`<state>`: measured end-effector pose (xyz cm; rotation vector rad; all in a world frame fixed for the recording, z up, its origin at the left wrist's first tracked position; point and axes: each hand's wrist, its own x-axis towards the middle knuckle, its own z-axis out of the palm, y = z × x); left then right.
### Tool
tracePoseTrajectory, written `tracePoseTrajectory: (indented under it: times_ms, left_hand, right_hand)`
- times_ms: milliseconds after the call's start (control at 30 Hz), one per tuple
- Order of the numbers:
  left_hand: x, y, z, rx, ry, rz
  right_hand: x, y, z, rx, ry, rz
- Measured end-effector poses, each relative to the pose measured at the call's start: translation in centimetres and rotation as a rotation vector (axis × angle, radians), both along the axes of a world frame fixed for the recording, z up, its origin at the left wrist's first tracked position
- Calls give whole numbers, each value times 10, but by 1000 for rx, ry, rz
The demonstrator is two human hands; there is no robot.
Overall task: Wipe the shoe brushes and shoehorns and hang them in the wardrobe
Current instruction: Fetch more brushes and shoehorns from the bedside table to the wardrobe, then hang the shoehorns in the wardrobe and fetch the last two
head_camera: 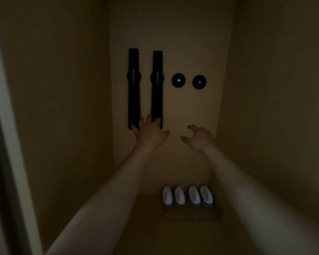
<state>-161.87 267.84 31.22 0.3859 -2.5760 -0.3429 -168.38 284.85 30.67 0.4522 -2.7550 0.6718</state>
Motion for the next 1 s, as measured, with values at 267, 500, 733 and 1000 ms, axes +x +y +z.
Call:
tracePoseTrajectory:
  times_ms: [267,500,733,1000]
  left_hand:
    - [87,66,-33,2,-109,61]
    - [189,111,-86,30,-158,152]
    - [287,129,-107,109,-87,213]
    - [407,138,-119,163,34,247]
  right_hand:
    - [79,53,-31,21,-18,152]
    - [163,87,-75,-5,-79,301]
    - [237,103,-106,-88,-152,398]
    - [343,82,-127,-237,-211,581]
